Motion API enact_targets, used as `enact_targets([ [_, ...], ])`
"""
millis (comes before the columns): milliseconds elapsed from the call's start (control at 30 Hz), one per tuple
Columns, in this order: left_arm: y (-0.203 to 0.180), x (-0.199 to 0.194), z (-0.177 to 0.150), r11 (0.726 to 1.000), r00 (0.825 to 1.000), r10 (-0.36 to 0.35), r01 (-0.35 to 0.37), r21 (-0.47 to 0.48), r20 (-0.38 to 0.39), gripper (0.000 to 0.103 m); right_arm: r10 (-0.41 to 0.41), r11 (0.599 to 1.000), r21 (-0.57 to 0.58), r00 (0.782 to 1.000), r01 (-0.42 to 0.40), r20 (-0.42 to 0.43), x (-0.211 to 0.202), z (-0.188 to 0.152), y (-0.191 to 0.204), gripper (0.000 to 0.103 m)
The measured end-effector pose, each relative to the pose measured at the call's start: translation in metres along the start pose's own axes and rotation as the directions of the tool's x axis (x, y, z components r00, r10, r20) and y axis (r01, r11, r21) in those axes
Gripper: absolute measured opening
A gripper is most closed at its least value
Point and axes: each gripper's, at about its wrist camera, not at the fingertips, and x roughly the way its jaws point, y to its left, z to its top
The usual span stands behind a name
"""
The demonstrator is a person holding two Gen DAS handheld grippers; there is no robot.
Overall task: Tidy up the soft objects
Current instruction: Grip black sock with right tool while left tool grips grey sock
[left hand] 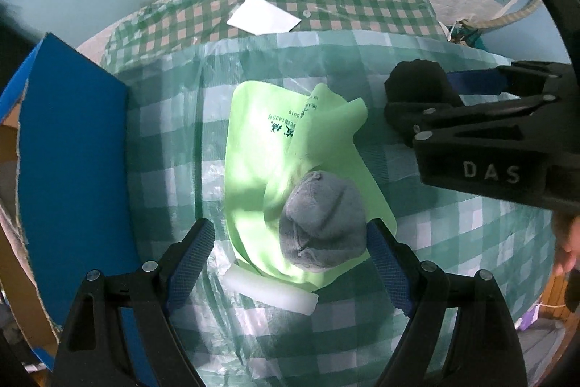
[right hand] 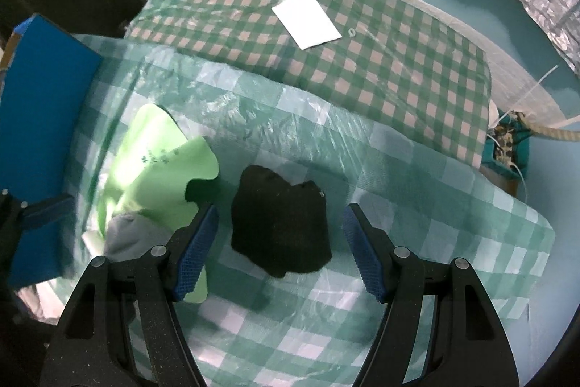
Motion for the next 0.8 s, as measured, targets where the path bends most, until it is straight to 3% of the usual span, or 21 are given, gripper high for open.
enact_targets([
  [100,0.002,0.003,0.000,1.000,1.000,-0.010,0.010,-0.020,-0.016,0.086,-0.002,1.000,-0.019,1.000,0.002,-0.008,0.005,-0.001,0.001,0.068],
  [167,0.002,0.004,0.001,0.999,1.000,-0.013,0.012,-0.031,-0.022,0.086,0.011,1.000,-0.022,1.000,-0.011,-0.021,0.007,-0.003,0.001,0.048],
  [333,-0.001,0.004,0.002,1.000,1.000,-0.003,0.002,-0.023,-0.008,0.086,0.027,1.000,-0.005,1.000,-0.027,-0.002,0.002,-0.006,-0.005,0.035],
  [533,-0.009,0.015,0.006,1.000,0.999,0.016,-0.016,0.006,-0.040,0.086,0.033,0.999,0.041,0.999,-0.033,0.010,-0.009,-0.016,-0.015,0.034],
  [733,-0.011,0.024,0.005,1.000,0.998,0.015,-0.014,0.010,-0.068,0.066,0.058,0.997,0.053,0.998,-0.059,0.026,-0.023,-0.028,-0.019,0.034],
  [800,-0.011,0.025,0.004,1.000,0.997,0.011,-0.011,0.007,-0.074,0.052,0.061,0.996,0.057,0.998,-0.063,0.029,-0.026,-0.032,-0.020,0.034],
])
